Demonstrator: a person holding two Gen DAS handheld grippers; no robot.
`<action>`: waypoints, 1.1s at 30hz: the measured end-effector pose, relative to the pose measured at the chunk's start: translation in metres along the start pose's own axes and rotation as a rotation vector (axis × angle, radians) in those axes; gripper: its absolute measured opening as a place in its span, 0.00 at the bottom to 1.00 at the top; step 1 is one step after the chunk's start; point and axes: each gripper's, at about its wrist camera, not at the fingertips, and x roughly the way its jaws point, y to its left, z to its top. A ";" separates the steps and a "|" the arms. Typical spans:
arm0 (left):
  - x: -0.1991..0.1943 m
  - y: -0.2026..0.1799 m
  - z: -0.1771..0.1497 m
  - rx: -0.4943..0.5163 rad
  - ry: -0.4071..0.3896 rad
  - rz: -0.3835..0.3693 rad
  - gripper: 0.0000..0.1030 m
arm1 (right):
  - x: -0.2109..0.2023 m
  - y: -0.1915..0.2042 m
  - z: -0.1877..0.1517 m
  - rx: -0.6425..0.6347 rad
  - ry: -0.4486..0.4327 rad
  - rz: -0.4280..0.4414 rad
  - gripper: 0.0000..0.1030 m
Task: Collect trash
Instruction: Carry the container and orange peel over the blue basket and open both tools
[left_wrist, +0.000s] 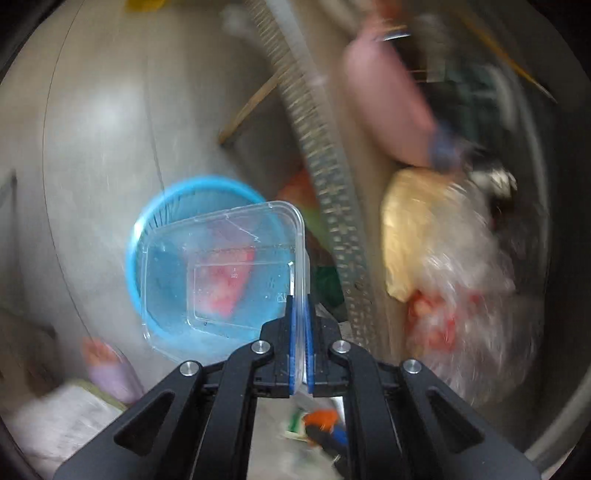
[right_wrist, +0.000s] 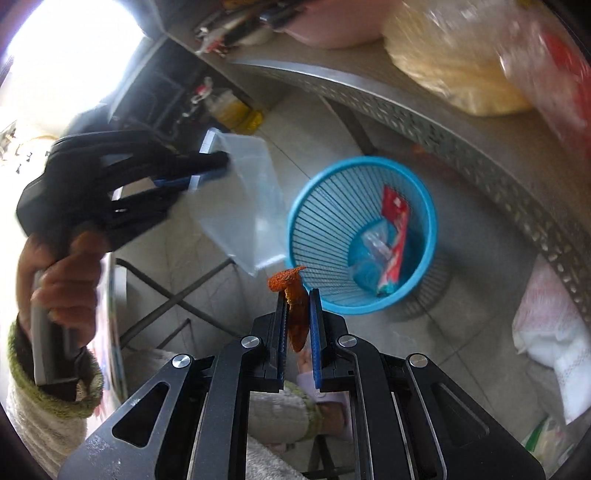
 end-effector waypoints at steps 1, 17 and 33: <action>0.014 0.007 0.005 -0.048 0.026 -0.013 0.04 | 0.001 -0.002 0.001 0.007 0.004 -0.004 0.09; -0.008 0.058 0.009 -0.266 -0.026 0.094 0.44 | 0.019 -0.005 0.005 0.013 0.045 -0.013 0.10; -0.226 0.010 -0.116 0.241 -0.344 0.156 0.71 | 0.074 0.037 0.042 -0.122 0.004 -0.124 0.35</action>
